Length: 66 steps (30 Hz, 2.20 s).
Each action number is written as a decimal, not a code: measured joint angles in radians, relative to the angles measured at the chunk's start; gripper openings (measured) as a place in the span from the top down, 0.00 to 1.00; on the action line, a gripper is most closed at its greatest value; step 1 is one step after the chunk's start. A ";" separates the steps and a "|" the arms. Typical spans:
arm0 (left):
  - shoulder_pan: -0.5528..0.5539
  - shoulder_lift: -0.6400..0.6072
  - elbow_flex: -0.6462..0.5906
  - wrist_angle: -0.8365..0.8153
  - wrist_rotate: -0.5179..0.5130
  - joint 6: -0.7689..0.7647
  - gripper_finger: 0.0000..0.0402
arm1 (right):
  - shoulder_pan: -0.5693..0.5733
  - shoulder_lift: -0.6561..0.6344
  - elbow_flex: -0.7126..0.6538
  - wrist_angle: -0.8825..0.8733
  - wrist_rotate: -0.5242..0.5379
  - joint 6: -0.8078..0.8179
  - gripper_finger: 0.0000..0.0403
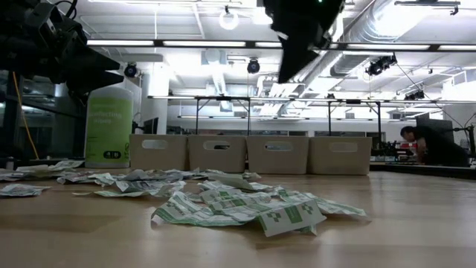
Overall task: Pick & Place First Aid Supplies
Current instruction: Put the bandage into the right gray bin
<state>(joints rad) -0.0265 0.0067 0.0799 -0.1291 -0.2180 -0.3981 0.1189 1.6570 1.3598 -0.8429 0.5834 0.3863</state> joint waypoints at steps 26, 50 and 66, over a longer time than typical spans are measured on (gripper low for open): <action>0.000 0.000 0.000 0.000 0.000 0.000 0.63 | 0.244 0.388 0.000 0.257 0.058 -0.287 0.74; 0.000 0.000 0.000 0.000 0.000 0.000 0.63 | 0.209 0.529 0.005 0.334 0.247 -0.306 0.48; 0.000 0.000 0.000 0.000 0.000 0.000 0.63 | 0.148 0.532 0.003 0.287 0.261 -0.369 0.48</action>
<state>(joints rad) -0.0269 0.0067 0.0803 -0.1291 -0.2180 -0.3984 0.2672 2.1887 1.3628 -0.5557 0.8448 0.0174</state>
